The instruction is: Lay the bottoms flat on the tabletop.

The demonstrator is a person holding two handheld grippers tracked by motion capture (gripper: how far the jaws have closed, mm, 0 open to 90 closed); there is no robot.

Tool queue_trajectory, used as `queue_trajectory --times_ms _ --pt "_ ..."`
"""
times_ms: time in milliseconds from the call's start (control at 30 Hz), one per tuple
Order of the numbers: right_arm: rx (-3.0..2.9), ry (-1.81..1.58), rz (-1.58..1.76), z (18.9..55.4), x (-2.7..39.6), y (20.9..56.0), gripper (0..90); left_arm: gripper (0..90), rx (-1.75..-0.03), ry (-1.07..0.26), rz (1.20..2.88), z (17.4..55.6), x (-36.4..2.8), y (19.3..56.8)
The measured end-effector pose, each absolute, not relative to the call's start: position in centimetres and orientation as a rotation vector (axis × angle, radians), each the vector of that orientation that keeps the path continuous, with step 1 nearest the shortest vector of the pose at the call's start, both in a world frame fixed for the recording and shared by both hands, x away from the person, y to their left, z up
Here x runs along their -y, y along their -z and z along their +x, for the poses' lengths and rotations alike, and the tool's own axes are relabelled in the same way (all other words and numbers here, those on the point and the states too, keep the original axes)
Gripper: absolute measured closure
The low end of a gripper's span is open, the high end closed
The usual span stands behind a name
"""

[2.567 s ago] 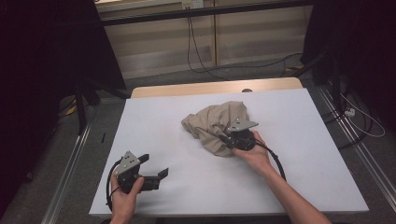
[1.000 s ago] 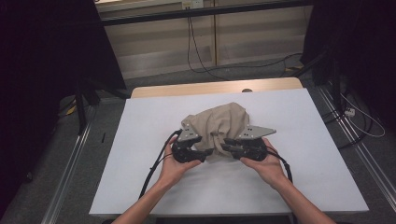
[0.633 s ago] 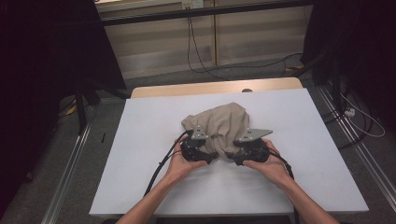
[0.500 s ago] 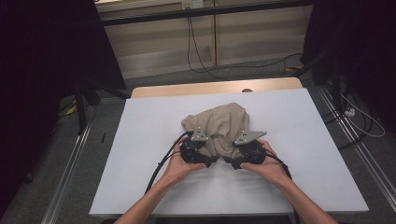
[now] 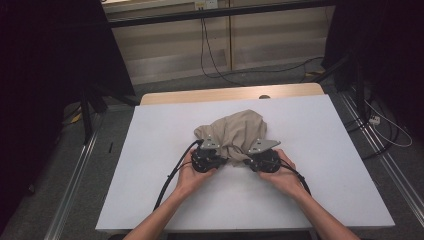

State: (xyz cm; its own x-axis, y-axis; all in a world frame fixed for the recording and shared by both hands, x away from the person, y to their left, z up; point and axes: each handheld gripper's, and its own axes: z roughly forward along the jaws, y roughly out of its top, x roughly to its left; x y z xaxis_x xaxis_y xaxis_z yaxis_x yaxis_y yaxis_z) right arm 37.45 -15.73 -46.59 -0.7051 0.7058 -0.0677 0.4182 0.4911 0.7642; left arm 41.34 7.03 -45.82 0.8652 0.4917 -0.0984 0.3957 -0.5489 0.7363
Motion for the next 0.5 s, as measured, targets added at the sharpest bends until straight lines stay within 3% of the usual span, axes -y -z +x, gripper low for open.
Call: queue_trajectory --times_ms 500 --pt "-2.428 -1.243 0.872 32.7 16.4 44.2 83.4 85.9 -0.556 -0.001 2.185 36.6 -10.3 43.8"
